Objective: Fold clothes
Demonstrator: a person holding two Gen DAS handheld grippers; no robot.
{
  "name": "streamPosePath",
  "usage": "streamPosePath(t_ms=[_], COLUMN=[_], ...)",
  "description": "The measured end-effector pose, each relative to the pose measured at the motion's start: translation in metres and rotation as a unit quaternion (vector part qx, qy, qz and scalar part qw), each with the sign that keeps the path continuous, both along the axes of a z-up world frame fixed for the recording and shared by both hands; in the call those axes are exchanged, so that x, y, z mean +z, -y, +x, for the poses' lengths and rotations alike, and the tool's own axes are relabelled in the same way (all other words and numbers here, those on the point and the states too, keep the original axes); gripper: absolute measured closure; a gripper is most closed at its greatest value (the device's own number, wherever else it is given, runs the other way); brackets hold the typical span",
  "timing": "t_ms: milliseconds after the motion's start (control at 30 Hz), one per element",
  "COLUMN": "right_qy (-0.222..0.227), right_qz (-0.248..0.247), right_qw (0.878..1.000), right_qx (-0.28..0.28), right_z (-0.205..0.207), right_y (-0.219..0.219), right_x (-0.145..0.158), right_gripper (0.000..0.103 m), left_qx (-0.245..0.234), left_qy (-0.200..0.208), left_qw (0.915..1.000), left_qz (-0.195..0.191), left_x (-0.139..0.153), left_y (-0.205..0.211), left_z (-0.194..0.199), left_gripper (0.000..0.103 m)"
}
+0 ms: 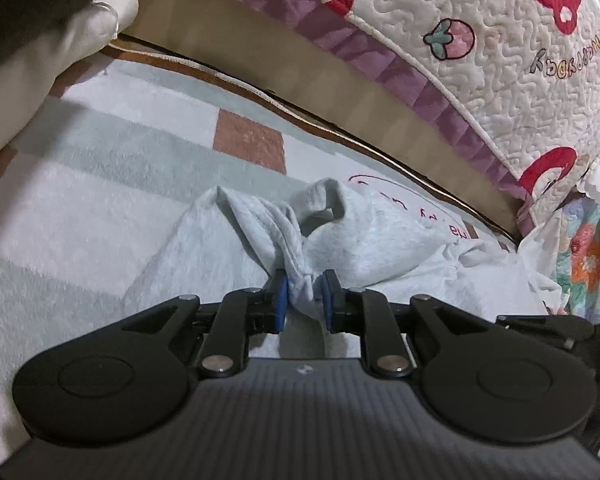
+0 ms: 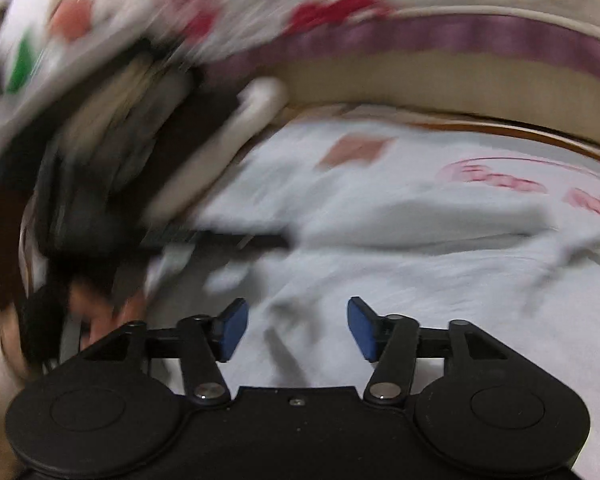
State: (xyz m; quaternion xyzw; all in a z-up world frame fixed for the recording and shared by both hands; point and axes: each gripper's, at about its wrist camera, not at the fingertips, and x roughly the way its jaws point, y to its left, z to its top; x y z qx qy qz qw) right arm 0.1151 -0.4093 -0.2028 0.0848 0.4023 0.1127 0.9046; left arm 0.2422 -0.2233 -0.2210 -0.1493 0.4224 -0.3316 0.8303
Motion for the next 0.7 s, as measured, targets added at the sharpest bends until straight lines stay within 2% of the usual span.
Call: streamPosePath(t_ms=[67, 100, 133, 167, 300, 500, 600, 700], right_qy=[-0.008, -0.010, -0.005, 0.000, 0.017, -0.001, -0.011, -0.005], right_qz=[-0.055, -0.073, -0.069, -0.064, -0.002, 0.023, 0.010, 0.033], right_qw=[0.998, 0.996, 0.996, 0.996, 0.997, 0.996, 0.995, 0.998], right_qx=[0.042, 0.057, 0.059, 0.060, 0.073, 0.090, 0.095, 0.056], right_z=[0.003, 0.004, 0.004, 0.003, -0.018, -0.059, -0.065, -0.068], right_y=[-0.026, -0.035, -0.033, -0.032, -0.018, -0.009, -0.009, 0.006], right_x=[-0.004, -0.006, -0.005, -0.005, 0.009, 0.009, 0.003, 0.014], right_gripper=[0.042, 0.047, 0.074, 0.091, 0.094, 0.097, 0.097, 0.090], left_qx=[0.003, 0.003, 0.004, 0.004, -0.006, 0.001, 0.009, 0.019], left_qy=[0.004, 0.006, 0.007, 0.007, 0.030, 0.042, 0.052, 0.061], left_qw=[1.0000, 1.0000, 0.9999, 0.9999, 0.9995, 0.9985, 0.9977, 0.9967], left_qz=[0.004, 0.006, 0.007, 0.008, 0.012, 0.034, 0.044, 0.050], left_x=[0.000, 0.000, 0.001, 0.001, 0.002, 0.000, 0.003, 0.005], left_y=[0.000, 0.000, 0.000, -0.002, -0.001, 0.002, 0.001, -0.002], left_z=[-0.001, -0.001, -0.001, 0.000, -0.002, -0.003, -0.004, -0.004], left_gripper=[0.087, 0.087, 0.087, 0.087, 0.087, 0.087, 0.087, 0.087])
